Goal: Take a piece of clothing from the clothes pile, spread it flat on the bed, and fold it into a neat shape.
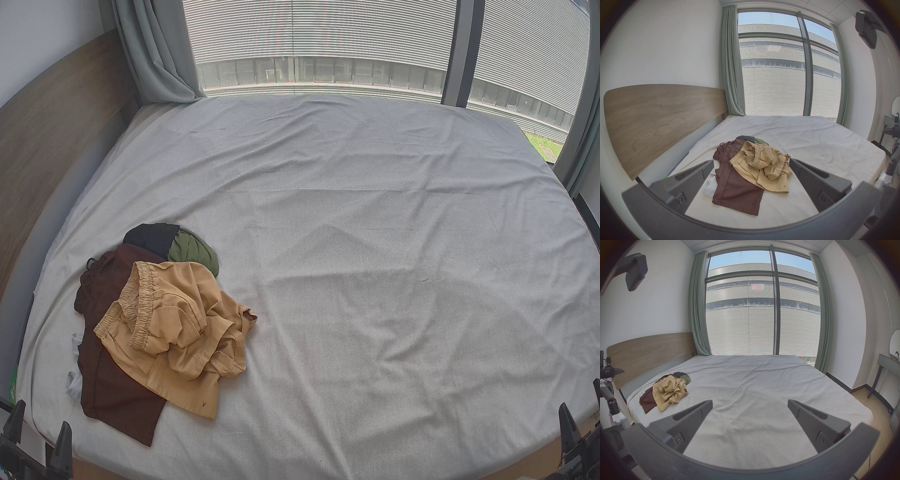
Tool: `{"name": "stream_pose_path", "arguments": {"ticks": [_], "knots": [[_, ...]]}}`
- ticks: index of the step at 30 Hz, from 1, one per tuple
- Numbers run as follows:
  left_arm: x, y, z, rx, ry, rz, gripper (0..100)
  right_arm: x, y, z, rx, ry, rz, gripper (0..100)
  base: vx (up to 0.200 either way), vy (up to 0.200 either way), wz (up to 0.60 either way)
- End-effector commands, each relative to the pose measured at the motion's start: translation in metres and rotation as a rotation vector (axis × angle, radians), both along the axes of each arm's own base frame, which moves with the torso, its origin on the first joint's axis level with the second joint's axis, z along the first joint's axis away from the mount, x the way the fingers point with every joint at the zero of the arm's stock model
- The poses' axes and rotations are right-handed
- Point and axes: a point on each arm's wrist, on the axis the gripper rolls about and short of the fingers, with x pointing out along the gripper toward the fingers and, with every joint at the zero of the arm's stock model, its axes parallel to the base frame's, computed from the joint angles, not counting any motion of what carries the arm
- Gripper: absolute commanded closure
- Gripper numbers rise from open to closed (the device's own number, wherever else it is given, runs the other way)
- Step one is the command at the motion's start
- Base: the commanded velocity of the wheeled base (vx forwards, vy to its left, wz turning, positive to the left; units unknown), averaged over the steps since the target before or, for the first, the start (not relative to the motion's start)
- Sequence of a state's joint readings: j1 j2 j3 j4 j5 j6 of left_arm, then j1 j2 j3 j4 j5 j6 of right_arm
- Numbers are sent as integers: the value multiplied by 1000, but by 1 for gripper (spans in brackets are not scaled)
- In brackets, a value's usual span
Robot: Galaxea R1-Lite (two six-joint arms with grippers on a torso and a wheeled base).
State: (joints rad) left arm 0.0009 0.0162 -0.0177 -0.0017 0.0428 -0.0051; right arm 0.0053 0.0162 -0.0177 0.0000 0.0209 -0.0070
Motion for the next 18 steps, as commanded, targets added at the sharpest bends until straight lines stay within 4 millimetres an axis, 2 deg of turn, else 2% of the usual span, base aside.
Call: {"name": "stream_pose_path", "arguments": {"ticks": [1, 4, 6, 9, 18], "knots": [[0, 0, -5, -1, -1, 1, 0, 0, 0, -5, -1, 1, 1, 0, 0, 0, 0], [-1, 0, 0, 1, -34, -1, 0, 0, 0, -5, 1, 2, 1, 0, 0, 0, 0], [-7, 0, 24, 1, -120, 1, 0, 0, 0, -5, -1, 1, 1, 0, 0, 0, 0], [-9, 0, 37, -3, -130, -4, 0, 0, 0, -5, -1, 1, 1, 0, 0, 0, 0], [-4, 1, 35, -19, -77, -35, 0, 0, 0, -5, -1, 0, 1, 0, 0, 0, 0]]}}
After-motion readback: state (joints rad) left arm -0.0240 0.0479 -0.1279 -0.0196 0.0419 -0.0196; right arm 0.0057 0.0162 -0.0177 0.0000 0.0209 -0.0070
